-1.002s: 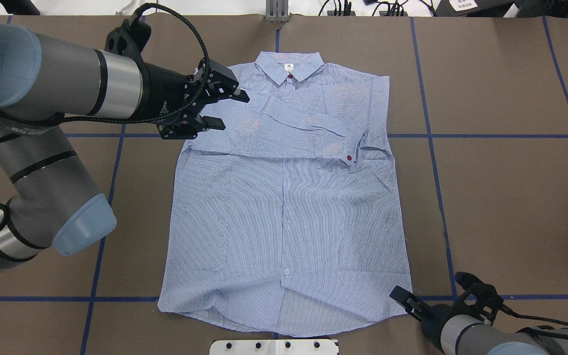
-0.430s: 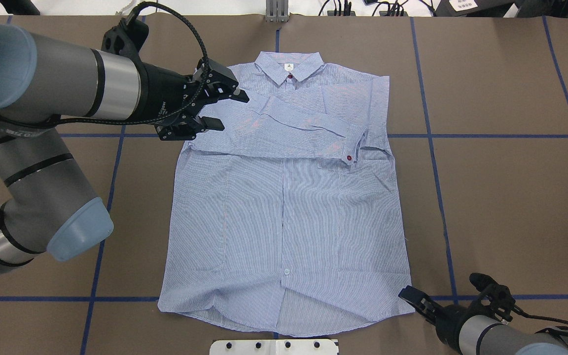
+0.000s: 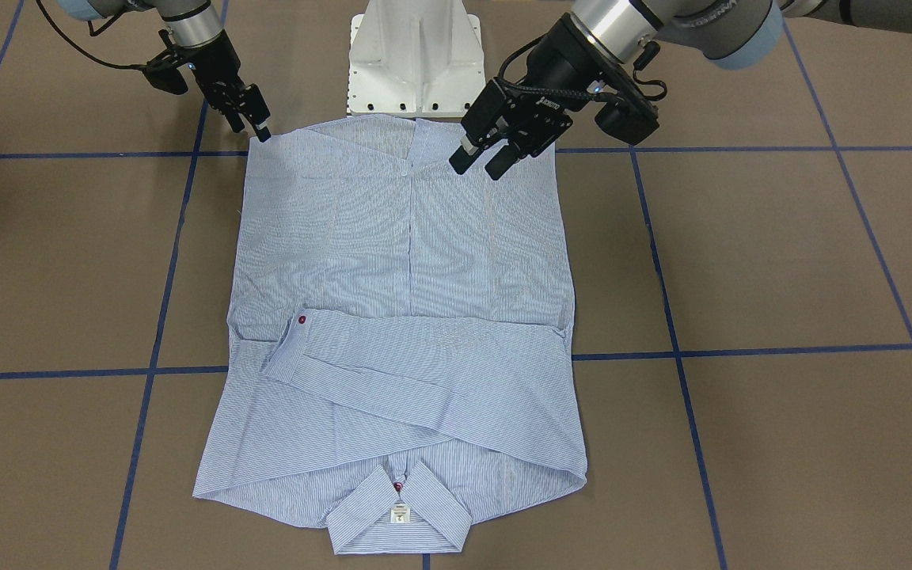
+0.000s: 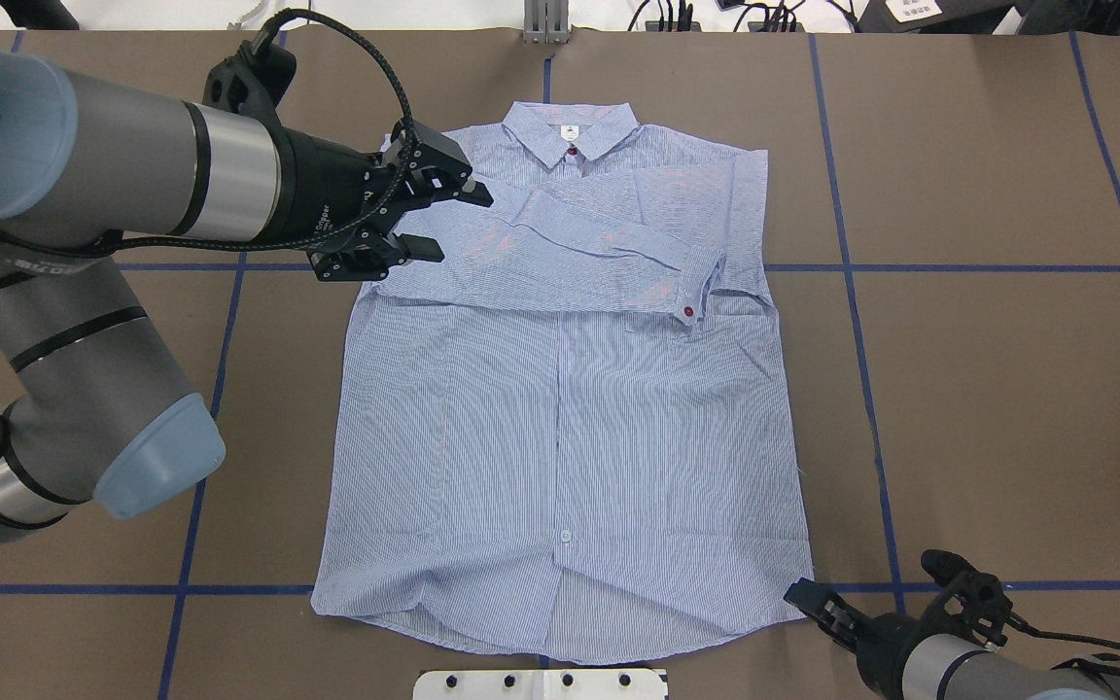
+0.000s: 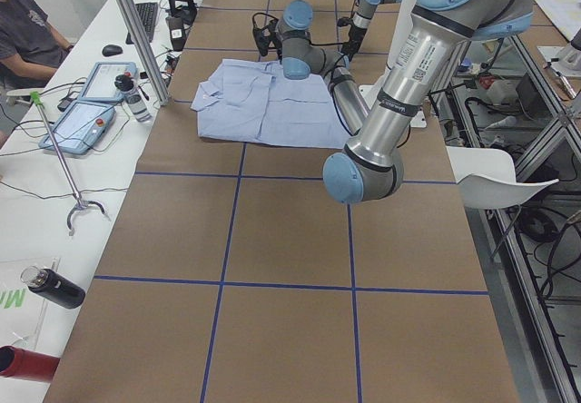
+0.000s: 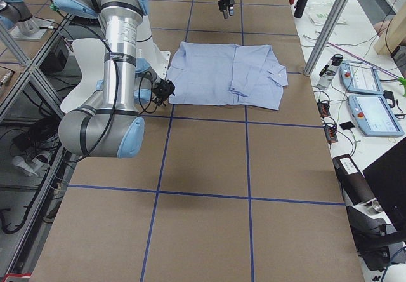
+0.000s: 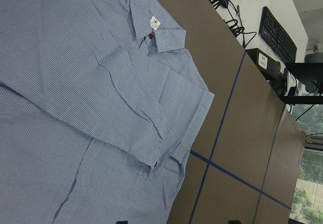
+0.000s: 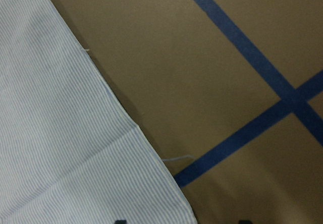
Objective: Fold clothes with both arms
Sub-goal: 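Move the left gripper down along the shirt side edge toward the hem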
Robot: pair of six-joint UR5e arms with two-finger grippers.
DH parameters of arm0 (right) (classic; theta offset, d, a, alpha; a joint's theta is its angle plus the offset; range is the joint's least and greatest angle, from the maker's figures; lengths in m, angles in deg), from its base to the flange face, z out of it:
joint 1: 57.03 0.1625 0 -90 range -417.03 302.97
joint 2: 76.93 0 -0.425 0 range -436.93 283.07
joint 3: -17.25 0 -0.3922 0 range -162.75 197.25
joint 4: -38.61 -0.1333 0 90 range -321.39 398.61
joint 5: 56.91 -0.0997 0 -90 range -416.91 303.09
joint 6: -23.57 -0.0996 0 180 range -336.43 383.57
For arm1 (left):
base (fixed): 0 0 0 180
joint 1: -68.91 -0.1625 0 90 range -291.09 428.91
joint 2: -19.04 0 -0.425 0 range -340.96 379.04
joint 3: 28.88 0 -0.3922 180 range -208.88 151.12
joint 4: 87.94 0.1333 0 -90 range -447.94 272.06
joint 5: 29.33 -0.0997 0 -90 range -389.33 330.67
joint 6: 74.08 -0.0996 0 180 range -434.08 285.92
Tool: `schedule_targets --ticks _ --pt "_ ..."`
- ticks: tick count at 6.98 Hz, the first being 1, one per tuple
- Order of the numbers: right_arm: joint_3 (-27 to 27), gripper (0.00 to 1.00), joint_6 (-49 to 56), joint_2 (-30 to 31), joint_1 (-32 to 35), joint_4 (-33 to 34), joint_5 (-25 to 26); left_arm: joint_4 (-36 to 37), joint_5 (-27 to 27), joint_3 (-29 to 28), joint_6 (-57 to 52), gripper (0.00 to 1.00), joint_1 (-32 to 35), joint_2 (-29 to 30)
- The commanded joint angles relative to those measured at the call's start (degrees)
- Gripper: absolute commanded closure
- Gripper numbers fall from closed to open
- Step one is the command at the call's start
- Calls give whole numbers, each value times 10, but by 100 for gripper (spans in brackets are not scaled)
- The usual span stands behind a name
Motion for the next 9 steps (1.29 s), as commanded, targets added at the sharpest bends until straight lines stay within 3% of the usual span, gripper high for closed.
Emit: schedule_targets --ticks 1,2,3,6,7,9 --pt "0 39 0 0 -5 8 0 0 -1 -1 0 27 -2 -8" --pt "-1 62 0 -1 -5 8 0 -1 -13 0 -1 27 -5 -14" --pt "-2 67 0 -1 -5 8 0 -1 -19 0 0 27 -6 -14" --pt "-3 66 0 0 -5 9 1 -1 -20 0 -1 27 -7 -15" --pt "-2 51 0 -1 -6 9 2 -1 -20 0 -1 27 -7 -15" --pt "-2 47 1 -1 -6 9 2 -1 -20 1 -1 27 -7 -15"
